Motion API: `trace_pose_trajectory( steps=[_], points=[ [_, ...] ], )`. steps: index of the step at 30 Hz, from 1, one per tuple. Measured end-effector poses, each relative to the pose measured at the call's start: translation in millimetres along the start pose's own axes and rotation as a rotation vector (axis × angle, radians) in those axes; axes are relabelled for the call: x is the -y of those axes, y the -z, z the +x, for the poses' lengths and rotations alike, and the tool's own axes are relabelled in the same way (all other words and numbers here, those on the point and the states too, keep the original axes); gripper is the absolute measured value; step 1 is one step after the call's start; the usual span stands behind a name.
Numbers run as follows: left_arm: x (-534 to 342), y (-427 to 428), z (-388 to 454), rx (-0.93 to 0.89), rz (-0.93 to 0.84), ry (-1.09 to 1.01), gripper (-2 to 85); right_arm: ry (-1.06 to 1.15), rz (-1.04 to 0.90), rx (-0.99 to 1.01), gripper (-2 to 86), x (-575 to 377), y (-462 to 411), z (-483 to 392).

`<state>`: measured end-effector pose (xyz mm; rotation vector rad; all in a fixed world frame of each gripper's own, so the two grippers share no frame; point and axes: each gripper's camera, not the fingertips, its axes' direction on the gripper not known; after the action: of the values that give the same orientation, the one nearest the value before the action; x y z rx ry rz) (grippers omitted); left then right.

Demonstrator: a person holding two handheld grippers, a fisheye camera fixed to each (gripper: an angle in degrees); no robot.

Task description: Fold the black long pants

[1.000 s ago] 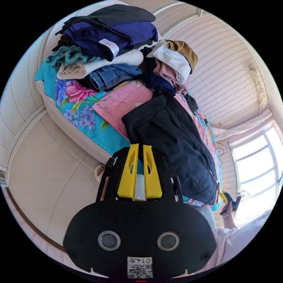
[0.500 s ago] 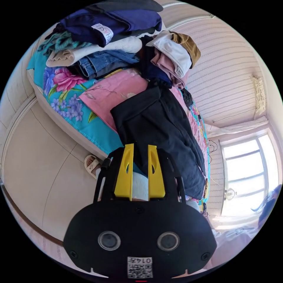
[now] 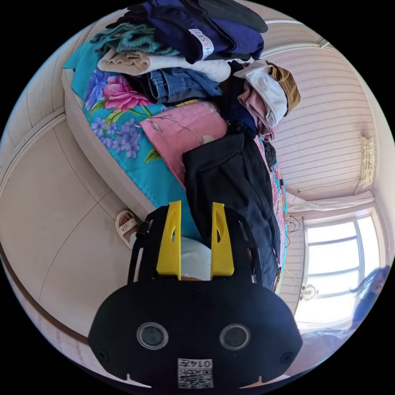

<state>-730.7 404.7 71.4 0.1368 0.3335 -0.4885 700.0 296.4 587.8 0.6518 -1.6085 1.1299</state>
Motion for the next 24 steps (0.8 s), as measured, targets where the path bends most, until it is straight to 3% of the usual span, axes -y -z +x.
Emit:
trace_pose_trajectory(
  steps=[6, 10, 13, 24],
  points=[
    [7.0, -24.0, 12.2, 0.064, -0.063, -0.045, 10.3, 0.005, -0.002, 0.012, 0.2, 10.8, 18.3, -60.8],
    [6.1, -27.7, 20.5, -0.037, -0.046, -0.075, 1.6, 0.014, -0.012, 0.017, 0.2, 13.6, 29.0, -100.5],
    [6.8, -19.5, 44.8, 0.044, -0.045, -0.19, -0.6, 0.03, -0.023, 0.031, 0.2, 17.4, 38.2, -134.3],
    [56.4, 25.1, 127.9, -0.088, 0.034, -0.409, -1.0, 0.347, -0.126, -0.009, -0.3, 89.0, -0.7, -337.3]
  ],
)
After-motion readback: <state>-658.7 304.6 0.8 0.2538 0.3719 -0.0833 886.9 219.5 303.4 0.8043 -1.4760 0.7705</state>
